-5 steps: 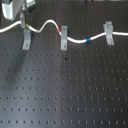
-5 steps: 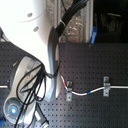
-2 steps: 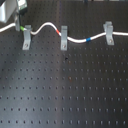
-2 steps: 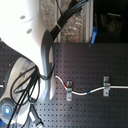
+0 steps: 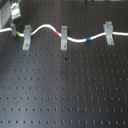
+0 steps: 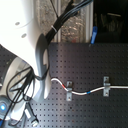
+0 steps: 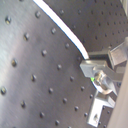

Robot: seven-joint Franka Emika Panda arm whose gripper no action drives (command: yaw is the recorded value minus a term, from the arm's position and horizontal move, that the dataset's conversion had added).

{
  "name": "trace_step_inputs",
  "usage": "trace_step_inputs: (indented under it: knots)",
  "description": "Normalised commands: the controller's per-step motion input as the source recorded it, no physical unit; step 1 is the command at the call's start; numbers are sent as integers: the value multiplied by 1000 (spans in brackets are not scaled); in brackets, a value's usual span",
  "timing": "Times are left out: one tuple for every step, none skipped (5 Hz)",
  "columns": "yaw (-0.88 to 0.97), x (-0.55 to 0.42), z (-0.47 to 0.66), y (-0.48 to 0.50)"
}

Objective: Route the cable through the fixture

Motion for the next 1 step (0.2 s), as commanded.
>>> trace_step_inputs:
  knots:
    - [0,-12,0,3]
